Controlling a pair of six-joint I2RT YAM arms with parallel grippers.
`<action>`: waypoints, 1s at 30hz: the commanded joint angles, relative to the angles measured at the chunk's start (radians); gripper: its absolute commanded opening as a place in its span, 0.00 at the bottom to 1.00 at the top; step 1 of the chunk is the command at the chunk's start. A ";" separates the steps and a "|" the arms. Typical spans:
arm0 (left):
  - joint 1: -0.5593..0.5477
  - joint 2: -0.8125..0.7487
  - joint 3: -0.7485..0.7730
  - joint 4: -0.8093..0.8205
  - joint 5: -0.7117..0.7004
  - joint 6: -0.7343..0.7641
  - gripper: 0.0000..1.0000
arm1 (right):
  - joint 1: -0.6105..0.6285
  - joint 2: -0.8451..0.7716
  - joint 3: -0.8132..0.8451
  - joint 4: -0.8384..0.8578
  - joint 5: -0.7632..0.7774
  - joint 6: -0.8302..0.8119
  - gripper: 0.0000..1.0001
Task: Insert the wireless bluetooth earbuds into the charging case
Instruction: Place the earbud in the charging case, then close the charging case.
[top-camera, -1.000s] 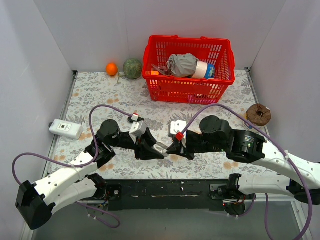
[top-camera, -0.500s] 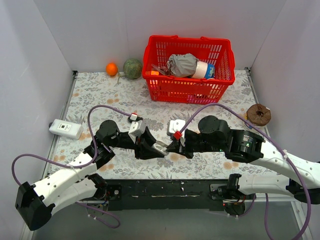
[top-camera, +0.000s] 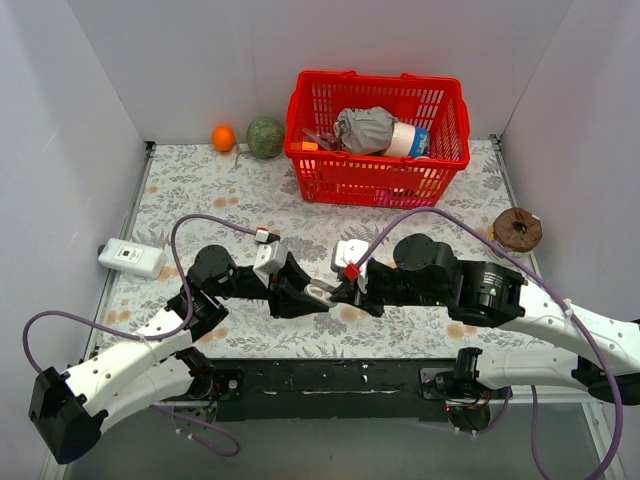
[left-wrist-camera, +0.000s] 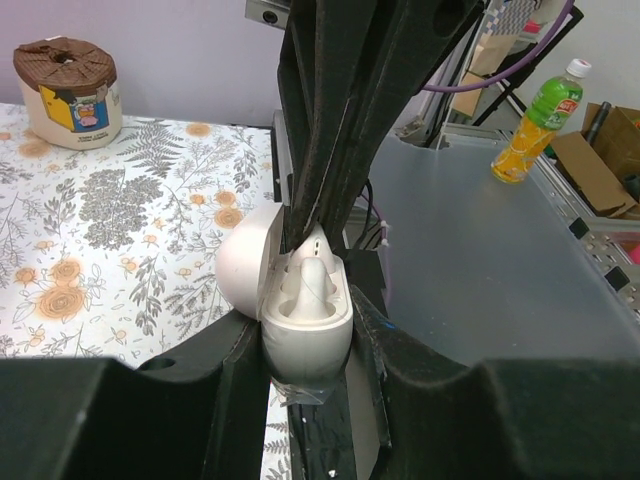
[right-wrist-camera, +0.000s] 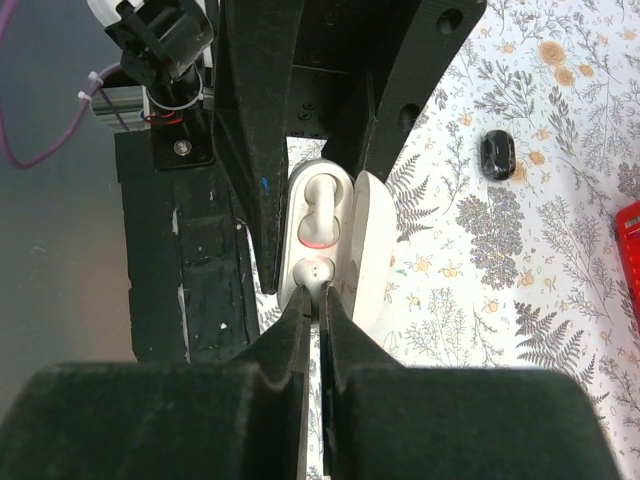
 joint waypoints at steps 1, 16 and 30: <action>-0.002 -0.033 -0.007 0.134 -0.075 -0.020 0.00 | 0.018 0.015 0.003 0.006 -0.006 0.027 0.09; -0.002 -0.032 -0.042 0.189 -0.081 -0.055 0.00 | 0.016 -0.049 0.072 0.089 0.112 0.070 0.49; -0.003 -0.027 -0.048 0.160 -0.070 -0.050 0.00 | 0.015 -0.036 0.075 0.157 0.499 0.149 0.44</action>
